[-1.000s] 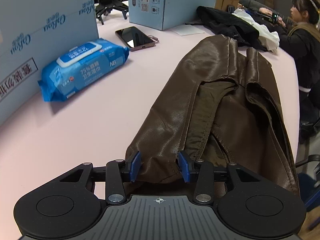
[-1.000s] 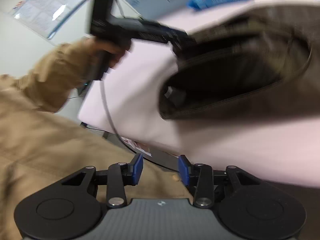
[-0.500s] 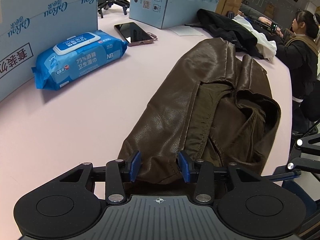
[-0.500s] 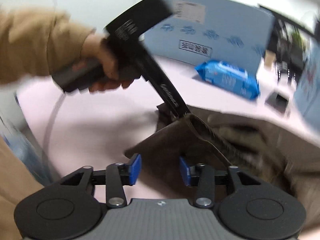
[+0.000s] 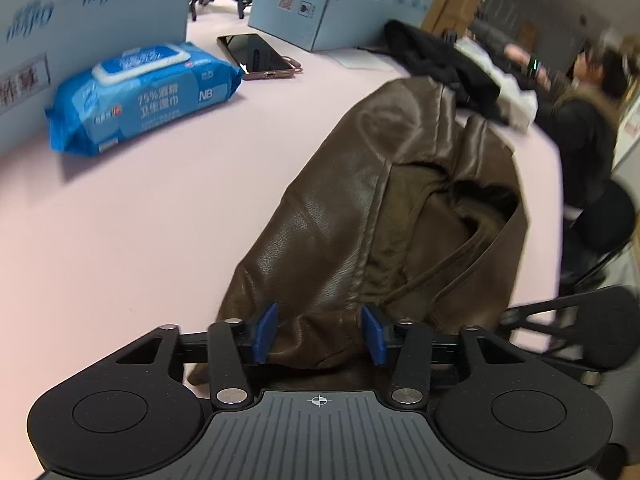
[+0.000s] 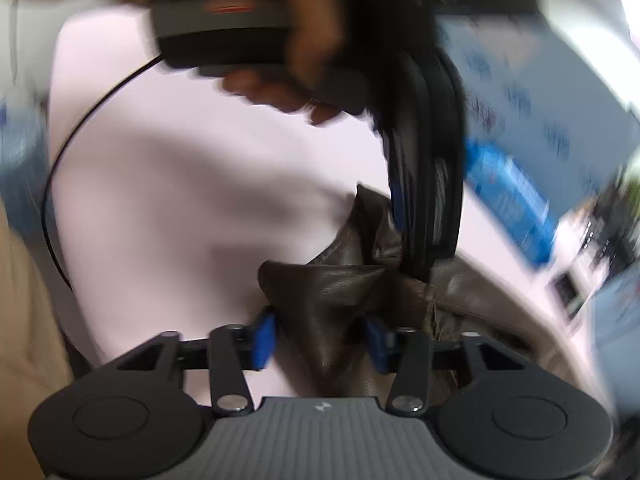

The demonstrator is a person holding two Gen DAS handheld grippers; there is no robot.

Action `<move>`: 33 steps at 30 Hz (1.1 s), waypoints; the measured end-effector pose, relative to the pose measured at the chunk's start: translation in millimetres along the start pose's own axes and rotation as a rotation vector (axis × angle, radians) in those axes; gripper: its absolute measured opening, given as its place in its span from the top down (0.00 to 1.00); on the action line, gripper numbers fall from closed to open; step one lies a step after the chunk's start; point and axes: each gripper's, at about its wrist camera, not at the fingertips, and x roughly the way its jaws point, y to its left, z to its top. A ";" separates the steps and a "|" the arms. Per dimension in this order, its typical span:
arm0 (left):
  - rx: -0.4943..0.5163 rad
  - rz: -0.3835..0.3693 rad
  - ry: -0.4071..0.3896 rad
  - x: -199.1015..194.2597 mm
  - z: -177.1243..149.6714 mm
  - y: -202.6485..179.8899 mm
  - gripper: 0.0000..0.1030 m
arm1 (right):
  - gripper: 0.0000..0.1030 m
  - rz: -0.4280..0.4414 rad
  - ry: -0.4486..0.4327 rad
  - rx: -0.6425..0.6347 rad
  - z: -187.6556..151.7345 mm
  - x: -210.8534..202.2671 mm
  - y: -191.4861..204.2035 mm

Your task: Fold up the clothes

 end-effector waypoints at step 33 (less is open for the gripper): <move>-0.076 -0.013 -0.047 -23.3 25.5 17.7 0.91 | 0.81 0.179 -0.315 0.844 -67.5 -70.3 -75.6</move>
